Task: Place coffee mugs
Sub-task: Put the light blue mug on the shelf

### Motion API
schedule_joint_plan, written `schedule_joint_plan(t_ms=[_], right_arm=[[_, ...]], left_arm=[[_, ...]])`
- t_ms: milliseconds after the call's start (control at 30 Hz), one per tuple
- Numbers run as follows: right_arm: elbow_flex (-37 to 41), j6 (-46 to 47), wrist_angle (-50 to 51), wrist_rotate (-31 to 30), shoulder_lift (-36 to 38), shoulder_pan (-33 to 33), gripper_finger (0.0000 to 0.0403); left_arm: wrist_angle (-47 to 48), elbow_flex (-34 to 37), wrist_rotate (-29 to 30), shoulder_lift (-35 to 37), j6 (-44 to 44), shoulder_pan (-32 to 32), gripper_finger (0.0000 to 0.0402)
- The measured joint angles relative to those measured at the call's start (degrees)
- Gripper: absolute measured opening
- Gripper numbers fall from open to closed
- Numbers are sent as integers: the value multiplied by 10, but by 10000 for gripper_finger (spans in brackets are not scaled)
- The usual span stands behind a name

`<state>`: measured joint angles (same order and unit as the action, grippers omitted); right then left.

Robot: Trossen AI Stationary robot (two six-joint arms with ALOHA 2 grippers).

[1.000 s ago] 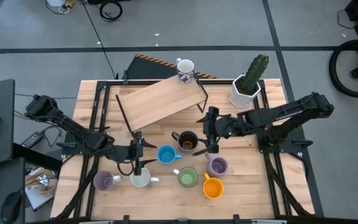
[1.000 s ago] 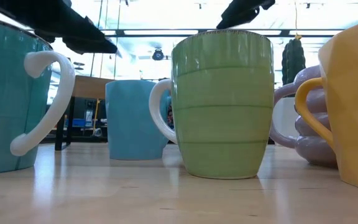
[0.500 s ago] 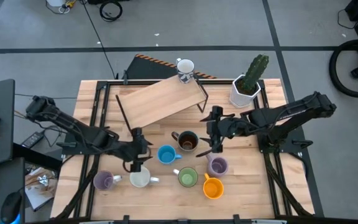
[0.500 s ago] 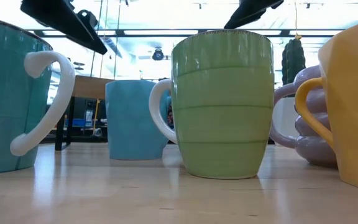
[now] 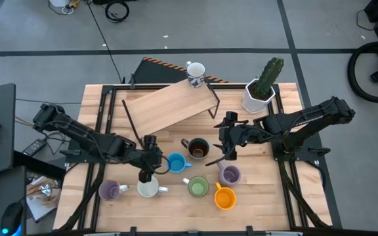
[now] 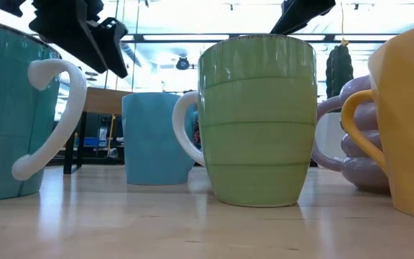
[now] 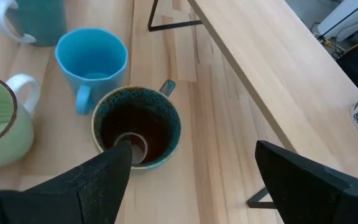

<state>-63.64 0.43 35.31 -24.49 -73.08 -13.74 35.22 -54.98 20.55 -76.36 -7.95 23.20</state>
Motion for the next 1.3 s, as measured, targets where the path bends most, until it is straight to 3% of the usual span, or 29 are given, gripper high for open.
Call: schedule_joint_plan(t_ms=[200, 400, 867, 1300], right_arm=[[0, 5, 0, 0, 0, 0, 347], [0, 3, 0, 0, 0, 0, 347], [0, 9, -5, 0, 0, 0, 347], [0, 11, -13, 1, 0, 2, 347]], left_arm=[[11, -22, -15, -37, 36, 0, 262], [10, -61, -68, -60, 34, -15, 262], [38, -163, -71, -188, -23, -14, 259], [53, -186, -53, -253, -19, -14, 141]])
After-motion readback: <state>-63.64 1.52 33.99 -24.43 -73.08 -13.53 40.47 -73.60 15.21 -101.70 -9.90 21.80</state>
